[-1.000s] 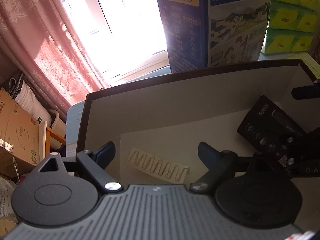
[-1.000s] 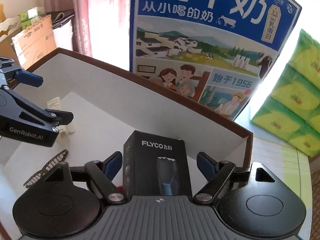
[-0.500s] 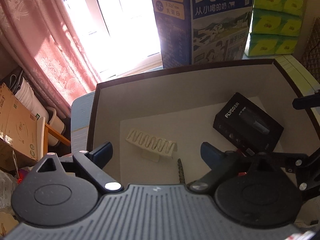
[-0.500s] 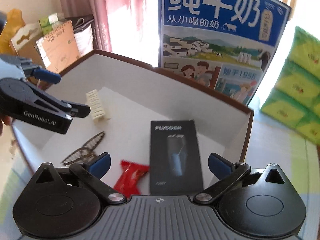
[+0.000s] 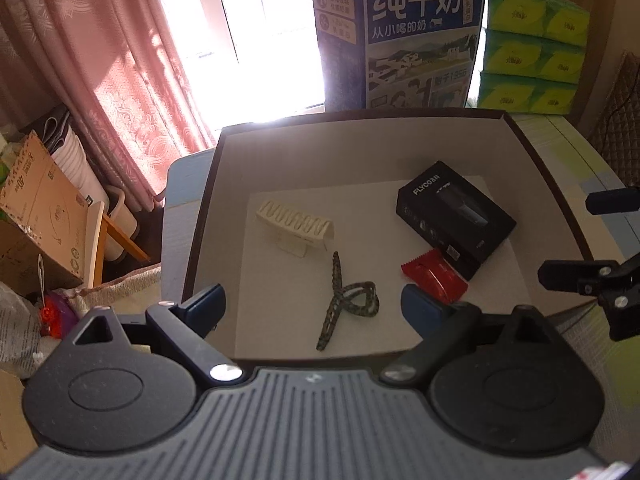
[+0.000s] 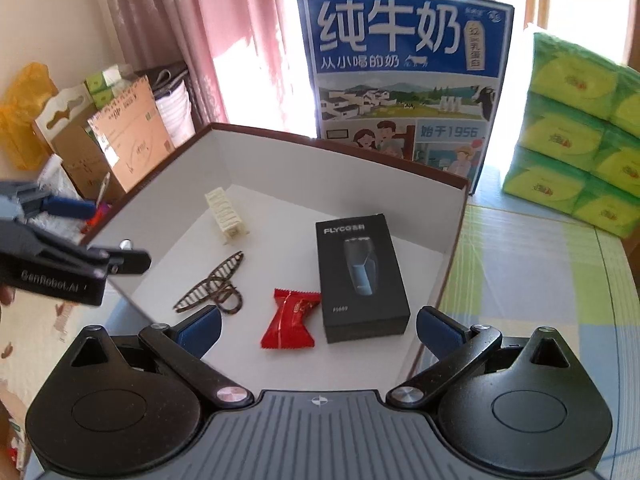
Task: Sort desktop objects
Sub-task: 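Carry both items into the brown box and open both tools, then withdraw both tools toward the floss picks and toothbrush on the table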
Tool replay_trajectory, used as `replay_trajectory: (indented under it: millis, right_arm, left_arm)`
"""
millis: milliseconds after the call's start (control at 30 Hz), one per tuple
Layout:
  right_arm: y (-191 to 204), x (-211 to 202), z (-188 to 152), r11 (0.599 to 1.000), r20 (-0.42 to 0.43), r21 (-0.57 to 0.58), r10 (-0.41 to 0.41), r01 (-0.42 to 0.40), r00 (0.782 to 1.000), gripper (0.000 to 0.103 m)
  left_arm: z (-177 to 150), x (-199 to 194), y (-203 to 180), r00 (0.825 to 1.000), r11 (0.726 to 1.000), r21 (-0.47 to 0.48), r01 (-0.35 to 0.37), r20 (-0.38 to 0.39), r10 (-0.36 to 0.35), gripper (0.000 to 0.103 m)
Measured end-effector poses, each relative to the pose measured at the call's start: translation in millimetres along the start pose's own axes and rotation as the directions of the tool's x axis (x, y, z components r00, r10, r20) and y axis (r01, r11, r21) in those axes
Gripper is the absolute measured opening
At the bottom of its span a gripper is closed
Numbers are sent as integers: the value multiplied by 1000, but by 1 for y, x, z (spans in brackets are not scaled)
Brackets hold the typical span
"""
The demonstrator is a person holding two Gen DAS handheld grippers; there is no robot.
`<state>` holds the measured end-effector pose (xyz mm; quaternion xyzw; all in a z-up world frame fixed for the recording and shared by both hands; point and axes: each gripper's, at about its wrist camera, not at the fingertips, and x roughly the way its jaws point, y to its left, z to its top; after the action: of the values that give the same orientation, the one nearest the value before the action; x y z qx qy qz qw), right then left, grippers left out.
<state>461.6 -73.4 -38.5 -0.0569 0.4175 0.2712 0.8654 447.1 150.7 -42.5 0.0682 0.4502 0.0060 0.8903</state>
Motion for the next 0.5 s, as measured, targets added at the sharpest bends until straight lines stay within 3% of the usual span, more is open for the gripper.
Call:
replay_trajectory:
  millis: [500]
  right_arm:
    - [11, -70, -73, 999, 47, -4, 34, -34, 998, 101]
  left_arm:
    - [-101, -73, -11, 999, 991, -124, -44, -26, 42, 93]
